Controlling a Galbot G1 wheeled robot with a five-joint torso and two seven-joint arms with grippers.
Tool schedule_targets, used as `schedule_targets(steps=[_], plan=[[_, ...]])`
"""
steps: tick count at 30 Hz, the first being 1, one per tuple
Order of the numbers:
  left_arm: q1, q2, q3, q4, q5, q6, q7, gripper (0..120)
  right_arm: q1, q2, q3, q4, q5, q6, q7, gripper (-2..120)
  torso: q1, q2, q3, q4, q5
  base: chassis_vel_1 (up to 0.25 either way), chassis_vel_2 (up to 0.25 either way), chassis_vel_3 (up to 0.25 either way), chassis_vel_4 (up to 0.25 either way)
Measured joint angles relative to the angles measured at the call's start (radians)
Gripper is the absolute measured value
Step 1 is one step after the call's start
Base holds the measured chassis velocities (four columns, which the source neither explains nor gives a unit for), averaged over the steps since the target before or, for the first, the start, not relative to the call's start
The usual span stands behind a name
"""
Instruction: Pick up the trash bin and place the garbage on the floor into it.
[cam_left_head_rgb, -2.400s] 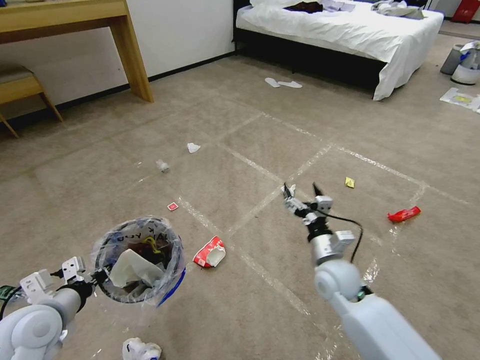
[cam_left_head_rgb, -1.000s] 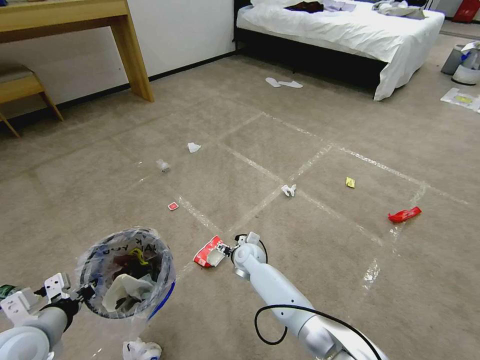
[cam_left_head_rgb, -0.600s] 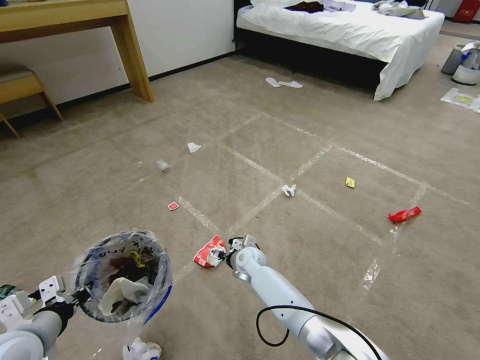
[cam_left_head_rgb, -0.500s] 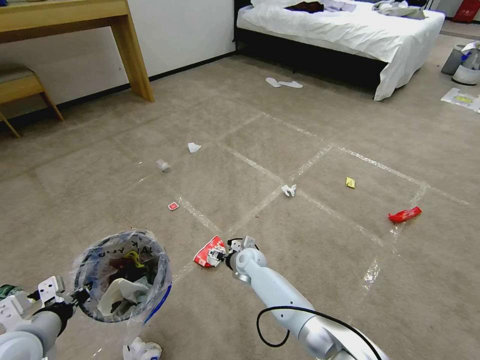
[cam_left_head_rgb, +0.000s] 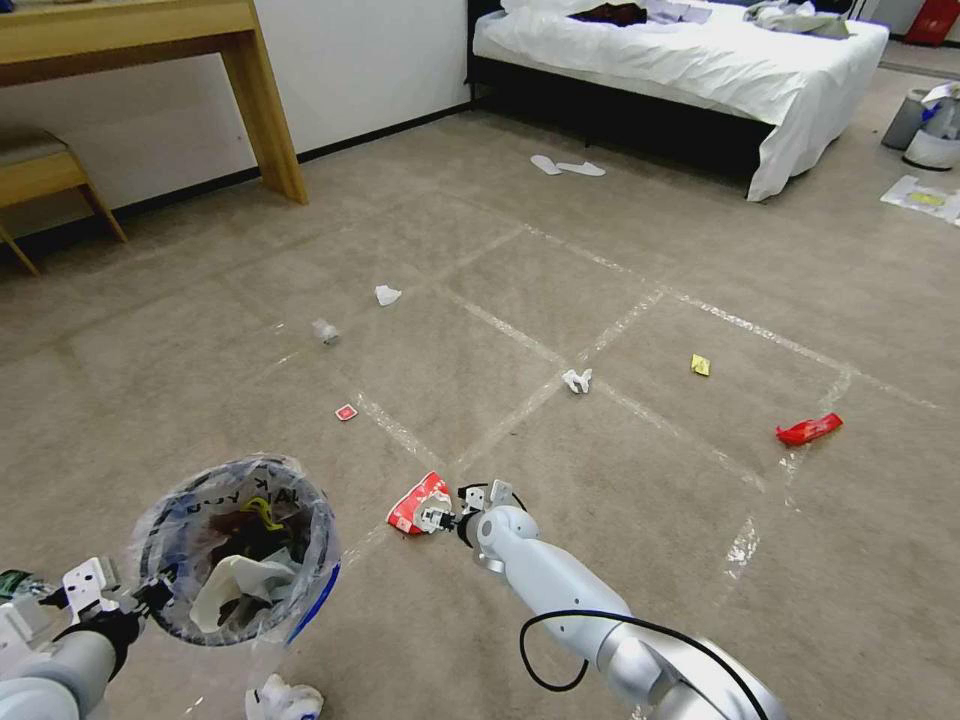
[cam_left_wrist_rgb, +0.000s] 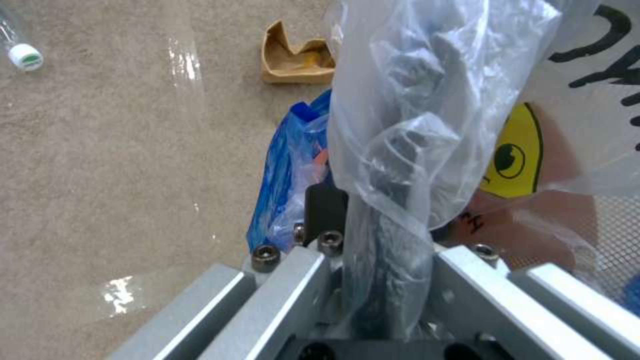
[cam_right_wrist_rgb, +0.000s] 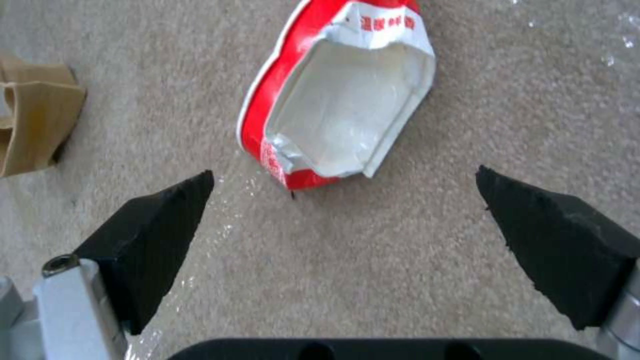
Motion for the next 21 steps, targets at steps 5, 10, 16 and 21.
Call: schedule_targets(steps=[5,10,16,21], plan=[[0.002,-0.009,0.004,-0.003,0.001,-0.001,0.0,0,0.007,0.0,-0.011,-0.009,-0.022,0.003,0.016,100,0.0,0.0,0.0,0.0,0.0,0.0,0.0,0.0,0.0],[0.004,-0.022,0.008,-0.005,0.011,-0.002,0.004,0,0.013,0.0,-0.024,-0.028,-0.07,0.021,0.016,100,0.0,0.0,0.0,-0.0001,0.0,0.0,0.0,0.0,0.0],[0.002,-0.028,0.012,-0.005,0.016,-0.003,0.005,0,0.012,0.0,-0.03,-0.028,-0.087,0.01,0.012,100,0.0,0.0,0.0,0.0,0.0,0.0,0.0,0.0,0.0],[-0.003,-0.028,0.016,0.001,0.017,-0.004,0.007,0,0.001,0.0,-0.039,-0.044,-0.128,-0.012,0.009,100,0.0,0.0,0.0,0.0,0.0,0.0,0.0,0.0,0.0]])
